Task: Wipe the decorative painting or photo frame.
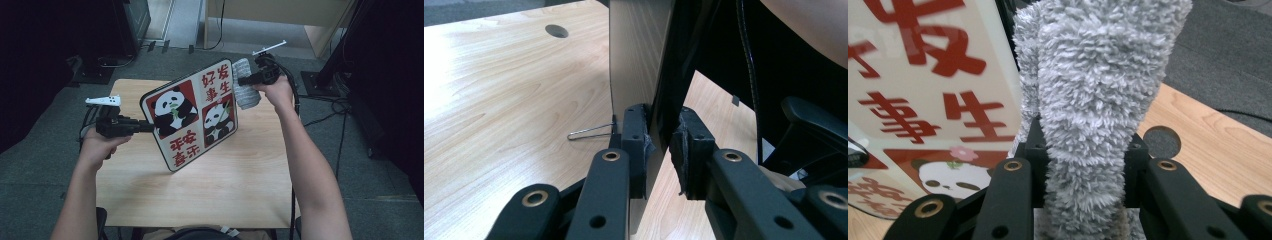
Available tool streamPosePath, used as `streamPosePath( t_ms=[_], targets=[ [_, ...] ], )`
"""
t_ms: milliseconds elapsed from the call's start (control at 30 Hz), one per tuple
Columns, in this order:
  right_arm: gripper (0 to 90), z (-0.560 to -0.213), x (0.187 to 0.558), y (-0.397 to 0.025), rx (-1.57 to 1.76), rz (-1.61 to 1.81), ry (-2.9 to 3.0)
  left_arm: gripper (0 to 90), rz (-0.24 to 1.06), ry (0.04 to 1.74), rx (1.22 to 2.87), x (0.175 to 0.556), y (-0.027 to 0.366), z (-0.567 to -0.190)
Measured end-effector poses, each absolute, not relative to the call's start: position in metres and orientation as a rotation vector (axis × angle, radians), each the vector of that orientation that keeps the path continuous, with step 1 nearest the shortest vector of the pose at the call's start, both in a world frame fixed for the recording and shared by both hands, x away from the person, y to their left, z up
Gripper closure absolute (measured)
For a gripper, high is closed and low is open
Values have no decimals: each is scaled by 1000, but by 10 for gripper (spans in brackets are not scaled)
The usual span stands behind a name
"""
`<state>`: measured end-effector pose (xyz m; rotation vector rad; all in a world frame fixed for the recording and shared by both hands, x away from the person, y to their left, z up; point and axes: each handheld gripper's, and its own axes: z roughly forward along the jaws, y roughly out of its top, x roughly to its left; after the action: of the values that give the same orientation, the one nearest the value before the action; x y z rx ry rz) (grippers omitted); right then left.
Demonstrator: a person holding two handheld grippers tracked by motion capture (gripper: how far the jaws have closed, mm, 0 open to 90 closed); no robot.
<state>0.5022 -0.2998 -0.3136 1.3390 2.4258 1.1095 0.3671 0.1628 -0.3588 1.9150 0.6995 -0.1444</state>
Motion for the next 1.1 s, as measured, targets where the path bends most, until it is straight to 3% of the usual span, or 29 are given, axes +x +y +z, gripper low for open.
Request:
streamPosePath(
  t_ms=[1100],
  targets=[
    [681, -359, 491, -308, 1386, 1090, 2451, 773, -150, 704, 1916, 367, 162, -360]
  ],
)
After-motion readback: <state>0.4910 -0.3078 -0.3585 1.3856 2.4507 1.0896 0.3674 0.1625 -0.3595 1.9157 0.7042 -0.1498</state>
